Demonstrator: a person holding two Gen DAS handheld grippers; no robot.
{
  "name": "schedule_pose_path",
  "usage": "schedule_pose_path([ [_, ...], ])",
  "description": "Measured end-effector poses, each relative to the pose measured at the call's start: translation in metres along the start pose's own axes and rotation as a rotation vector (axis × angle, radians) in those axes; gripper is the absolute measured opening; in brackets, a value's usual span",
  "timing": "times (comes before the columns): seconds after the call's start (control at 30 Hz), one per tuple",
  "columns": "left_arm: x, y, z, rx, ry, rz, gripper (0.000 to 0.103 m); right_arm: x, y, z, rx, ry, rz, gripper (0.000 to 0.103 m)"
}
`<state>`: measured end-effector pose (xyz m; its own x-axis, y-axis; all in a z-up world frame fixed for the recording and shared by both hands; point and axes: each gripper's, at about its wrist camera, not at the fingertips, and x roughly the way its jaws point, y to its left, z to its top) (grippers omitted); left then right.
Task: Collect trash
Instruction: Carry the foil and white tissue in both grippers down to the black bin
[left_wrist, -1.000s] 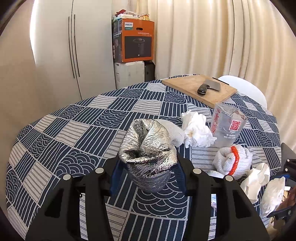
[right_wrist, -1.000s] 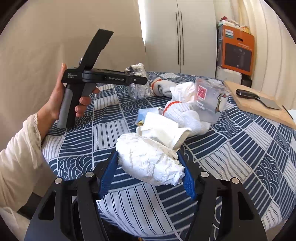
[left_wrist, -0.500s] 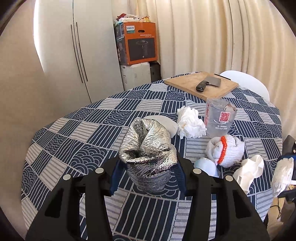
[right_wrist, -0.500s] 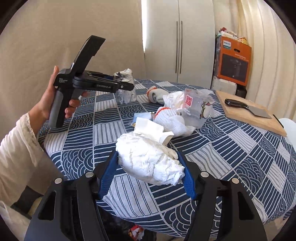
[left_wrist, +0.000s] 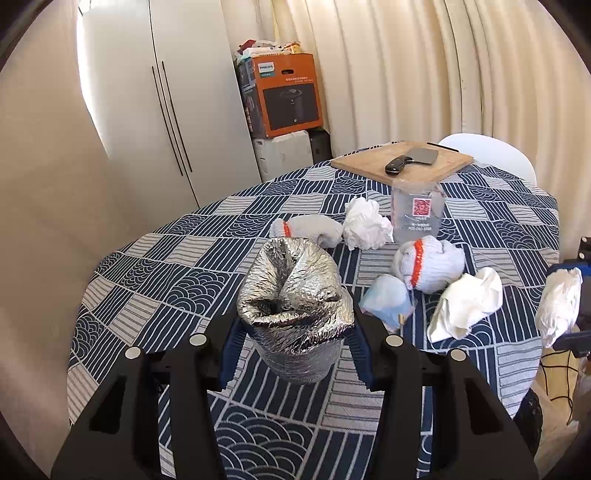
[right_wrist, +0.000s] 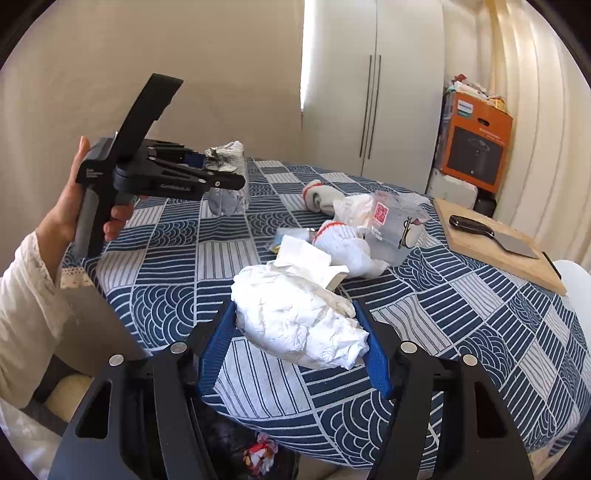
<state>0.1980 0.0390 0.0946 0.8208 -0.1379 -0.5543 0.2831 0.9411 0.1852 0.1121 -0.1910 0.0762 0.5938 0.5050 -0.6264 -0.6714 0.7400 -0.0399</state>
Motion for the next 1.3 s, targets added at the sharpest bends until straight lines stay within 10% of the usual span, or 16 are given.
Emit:
schedule_pose_path([
  [0.9, -0.095, -0.084, -0.067, 0.019, -0.003, 0.076, 0.051, -0.04, 0.022, -0.048, -0.134, 0.019, 0.108, 0.06],
  [1.3, -0.1, -0.125, -0.123, 0.003, 0.093, -0.025, 0.051, -0.02, 0.054, -0.092, -0.194, 0.136, 0.204, 0.06],
])
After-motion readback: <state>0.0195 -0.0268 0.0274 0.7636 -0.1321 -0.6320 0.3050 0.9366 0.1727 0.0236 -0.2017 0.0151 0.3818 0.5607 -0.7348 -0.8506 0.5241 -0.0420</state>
